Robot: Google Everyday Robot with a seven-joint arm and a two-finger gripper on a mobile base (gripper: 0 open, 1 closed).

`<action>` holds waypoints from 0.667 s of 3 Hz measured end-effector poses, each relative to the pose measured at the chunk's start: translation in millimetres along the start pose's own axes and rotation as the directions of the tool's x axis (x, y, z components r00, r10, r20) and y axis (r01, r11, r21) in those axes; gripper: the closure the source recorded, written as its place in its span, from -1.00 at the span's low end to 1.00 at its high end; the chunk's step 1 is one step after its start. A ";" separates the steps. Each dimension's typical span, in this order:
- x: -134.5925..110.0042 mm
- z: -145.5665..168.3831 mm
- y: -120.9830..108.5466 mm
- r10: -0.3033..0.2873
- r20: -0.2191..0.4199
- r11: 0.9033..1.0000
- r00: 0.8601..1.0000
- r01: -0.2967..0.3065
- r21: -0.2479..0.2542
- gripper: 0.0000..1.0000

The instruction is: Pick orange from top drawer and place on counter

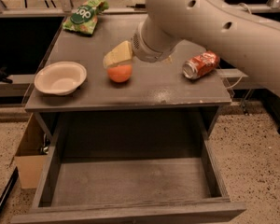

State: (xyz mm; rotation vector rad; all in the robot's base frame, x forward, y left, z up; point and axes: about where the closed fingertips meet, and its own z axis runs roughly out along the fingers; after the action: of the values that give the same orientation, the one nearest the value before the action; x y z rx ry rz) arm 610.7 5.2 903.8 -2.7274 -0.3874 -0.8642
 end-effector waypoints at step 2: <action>-24.0 -25.2 32.8 0.019 -0.011 0.999 1.000 -0.019 -0.025 -1.00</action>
Offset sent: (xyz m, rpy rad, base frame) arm -0.0309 -0.0681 -0.0030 -0.0288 -0.0081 -0.0884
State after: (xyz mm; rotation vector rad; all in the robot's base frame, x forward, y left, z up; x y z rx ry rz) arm 589.2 -37.6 904.4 -2.7440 -0.3503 -0.8841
